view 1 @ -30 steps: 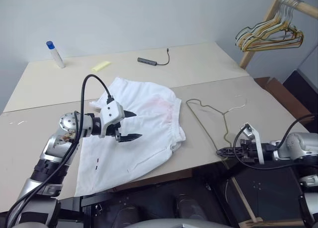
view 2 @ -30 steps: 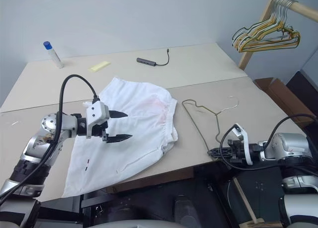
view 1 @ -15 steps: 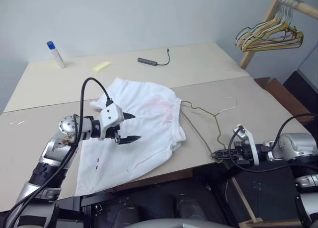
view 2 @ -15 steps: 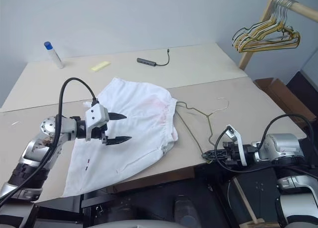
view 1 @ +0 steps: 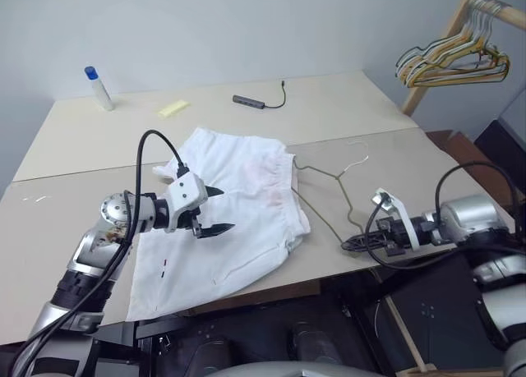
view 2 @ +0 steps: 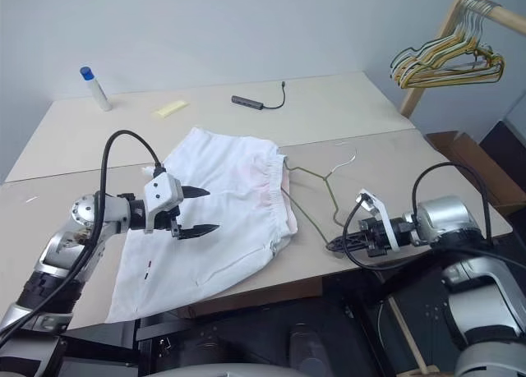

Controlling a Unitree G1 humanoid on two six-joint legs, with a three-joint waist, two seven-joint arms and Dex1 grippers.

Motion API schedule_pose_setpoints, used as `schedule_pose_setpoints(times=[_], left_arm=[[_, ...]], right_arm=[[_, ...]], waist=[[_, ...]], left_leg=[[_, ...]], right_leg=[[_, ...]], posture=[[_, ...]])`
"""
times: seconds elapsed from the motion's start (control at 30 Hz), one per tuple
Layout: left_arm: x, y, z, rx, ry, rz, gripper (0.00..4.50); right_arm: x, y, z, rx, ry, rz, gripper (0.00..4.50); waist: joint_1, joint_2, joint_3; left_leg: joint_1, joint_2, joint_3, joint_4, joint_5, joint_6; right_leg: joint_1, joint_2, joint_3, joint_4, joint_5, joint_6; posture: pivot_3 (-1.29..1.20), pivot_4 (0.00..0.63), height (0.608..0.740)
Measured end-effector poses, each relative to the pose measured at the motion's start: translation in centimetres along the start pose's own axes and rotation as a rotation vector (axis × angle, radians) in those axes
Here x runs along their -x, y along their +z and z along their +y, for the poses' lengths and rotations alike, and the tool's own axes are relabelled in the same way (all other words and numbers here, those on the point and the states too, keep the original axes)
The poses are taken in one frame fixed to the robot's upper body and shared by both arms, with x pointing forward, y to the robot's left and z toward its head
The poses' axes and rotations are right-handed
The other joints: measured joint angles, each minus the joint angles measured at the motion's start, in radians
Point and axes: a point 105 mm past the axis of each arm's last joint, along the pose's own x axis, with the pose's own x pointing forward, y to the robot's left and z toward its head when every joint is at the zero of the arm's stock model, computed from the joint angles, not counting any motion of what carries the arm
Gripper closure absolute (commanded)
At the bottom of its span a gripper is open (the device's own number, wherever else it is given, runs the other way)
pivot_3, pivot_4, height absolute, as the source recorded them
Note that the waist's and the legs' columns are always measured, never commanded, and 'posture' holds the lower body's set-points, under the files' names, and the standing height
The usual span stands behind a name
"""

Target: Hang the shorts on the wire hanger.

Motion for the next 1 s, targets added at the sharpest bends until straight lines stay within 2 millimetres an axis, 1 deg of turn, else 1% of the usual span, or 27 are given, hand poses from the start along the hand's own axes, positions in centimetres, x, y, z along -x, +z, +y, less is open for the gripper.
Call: schedule_pose_setpoints(times=[0.17,0.27,0.37,0.47,0.53,0.6,0.73,0.8,0.83,0.87,0.9,0.97,1.0], left_arm=[[0.0,0.0,-0.2,-0.010,-0.005,0.008,0.03],[0.0,0.0,-0.2,-0.014,-0.003,0.011,0.03],[0.1,-0.3,-0.4,-0.010,-0.002,0.015,0.03],[0.1,-0.4,-0.7,-0.006,-0.005,0.018,0.03],[0.1,-0.5,-0.8,-0.006,-0.005,0.019,0.03],[0.2,-0.5,-0.7,-0.008,-0.004,0.022,0.03],[0.5,-0.4,-0.6,-0.014,-0.006,0.028,0.03],[1.0,0.7,0.3,-0.016,0.007,-0.023,0.03],[1.4,1.9,0.9,-0.013,0.018,-0.075,0.03],[2.1,3.9,2.0,-0.001,0.034,-0.169,0.03],[3.3,6.3,3.2,-0.011,0.049,-0.267,0.03],[6.2,10.7,5.1,-0.094,0.077,-0.411,0.03],[7.3,11.9,5.5,-0.137,0.080,-0.433,0.03]], right_arm=[[-0.8,1.1,-1.4,0.006,-0.049,0.024,4.50],[-0.6,1.7,-2.0,0.022,-0.094,0.031,4.50],[-0.4,2.7,-2.1,0.044,-0.117,0.006,4.50],[0.4,4.2,-1.7,0.084,-0.133,-0.064,4.50],[1.1,5.6,-1.1,0.147,-0.140,-0.112,4.50],[1.4,6.5,-0.8,0.265,-0.179,-0.101,4.50],[1.0,6.9,-0.6,0.506,-0.250,-0.045,4.50],[0.3,7.0,-0.3,0.632,-0.291,-0.024,4.50],[0.0,7.1,-0.2,0.685,-0.306,-0.021,4.50],[-0.4,7.3,0.2,0.758,-0.322,-0.024,4.50],[-0.8,7.5,0.8,0.829,-0.331,-0.025,4.50],[-1.4,8.3,2.0,0.938,-0.343,-0.030,4.50],[-1.4,8.5,2.4,0.981,-0.354,-0.031,4.50]], waist=[[0.005,0.000,0.000],[0.011,0.000,0.000],[0.018,0.001,0.000],[0.022,0.001,0.000],[0.025,0.001,0.000],[0.024,0.001,0.000],[0.023,0.001,0.000],[0.023,0.001,0.000],[0.023,0.001,0.000],[0.023,0.001,0.000],[0.023,0.001,0.000],[0.018,0.002,-0.001],[0.014,0.003,-0.001]], left_leg=[[-0.001,0.000,0.002,0.001,0.000,0.000],[0.000,0.000,0.002,0.001,0.000,0.000],[0.000,0.000,0.002,0.001,0.000,-0.001],[-0.001,0.000,0.002,0.001,0.000,-0.001],[-0.001,0.000,0.002,0.001,0.000,-0.001],[-0.001,0.000,0.002,0.001,0.000,-0.001],[-0.002,0.000,0.002,0.001,0.000,-0.001],[-0.003,0.001,0.002,0.001,0.001,-0.001],[-0.004,0.001,0.002,0.001,0.001,-0.002],[-0.004,0.001,0.002,0.002,0.001,-0.002],[-0.005,0.001,0.002,0.003,0.001,-0.002],[-0.004,0.000,0.002,0.003,0.001,-0.002],[-0.003,0.000,0.002,0.003,0.001,-0.002]], right_leg=[[0.000,0.000,0.000,0.000,0.000,0.000],[0.000,0.000,0.000,0.001,0.000,0.000],[0.000,0.000,0.000,0.002,0.000,0.000],[-0.001,-0.001,0.000,0.002,0.000,0.000],[-0.001,-0.001,0.000,0.002,0.000,0.000],[-0.002,-0.001,0.000,0.002,0.000,0.000],[-0.004,-0.001,0.000,0.003,0.000,0.000],[-0.005,0.000,0.000,0.003,0.000,0.000],[-0.005,-0.001,0.000,0.004,0.000,0.000],[-0.005,0.000,-0.001,0.004,0.000,0.000],[-0.005,0.000,-0.002,0.004,0.000,0.000],[-0.005,0.000,-0.001,0.003,0.000,0.000],[-0.004,0.000,0.000,0.003,0.000,0.000]], posture=[[0.01,0.000,0.740],[0.02,0.000,0.740],[0.02,0.000,0.740],[0.01,0.000,0.740],[0.00,0.000,0.740],[-0.01,0.000,0.740],[-0.03,0.000,0.740],[-0.03,0.000,0.740],[-0.03,0.000,0.740],[-0.03,0.000,0.740],[-0.03,0.000,0.740],[-0.02,0.000,0.740],[-0.02,0.000,0.740]])
